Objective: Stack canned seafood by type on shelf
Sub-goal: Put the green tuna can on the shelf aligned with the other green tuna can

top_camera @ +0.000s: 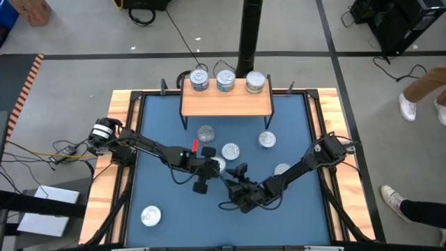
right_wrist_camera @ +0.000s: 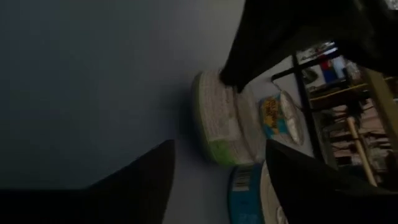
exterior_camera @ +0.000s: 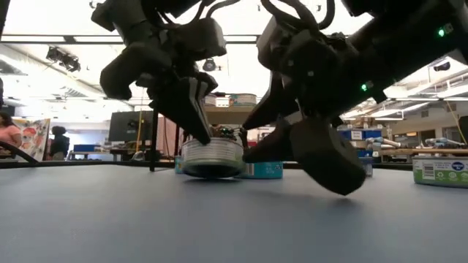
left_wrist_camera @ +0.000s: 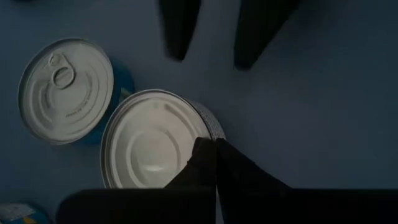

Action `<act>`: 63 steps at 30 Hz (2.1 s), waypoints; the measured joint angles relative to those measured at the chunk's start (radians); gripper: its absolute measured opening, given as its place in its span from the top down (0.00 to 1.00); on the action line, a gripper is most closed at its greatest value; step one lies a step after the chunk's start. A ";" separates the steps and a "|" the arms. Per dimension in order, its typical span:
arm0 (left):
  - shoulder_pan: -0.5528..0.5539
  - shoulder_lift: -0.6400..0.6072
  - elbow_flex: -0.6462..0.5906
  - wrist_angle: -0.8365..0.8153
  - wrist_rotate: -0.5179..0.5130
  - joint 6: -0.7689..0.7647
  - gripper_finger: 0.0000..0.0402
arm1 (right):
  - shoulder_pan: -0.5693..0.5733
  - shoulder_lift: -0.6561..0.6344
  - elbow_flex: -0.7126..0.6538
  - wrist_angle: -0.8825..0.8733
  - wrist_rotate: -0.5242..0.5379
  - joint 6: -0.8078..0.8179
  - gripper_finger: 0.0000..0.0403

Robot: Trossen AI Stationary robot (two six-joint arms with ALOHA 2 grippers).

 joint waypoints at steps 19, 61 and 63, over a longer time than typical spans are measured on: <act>0.036 -0.001 0.001 0.129 0.118 -0.098 1.00 | -0.057 0.023 0.001 0.070 -0.004 -0.114 0.32; -0.029 -0.348 -0.392 0.672 0.007 -0.176 0.53 | -0.015 0.014 0.027 0.048 0.026 -0.213 0.65; -0.028 -0.375 -0.428 0.729 0.000 -0.178 0.53 | -0.014 0.006 0.043 0.016 0.026 -0.217 0.65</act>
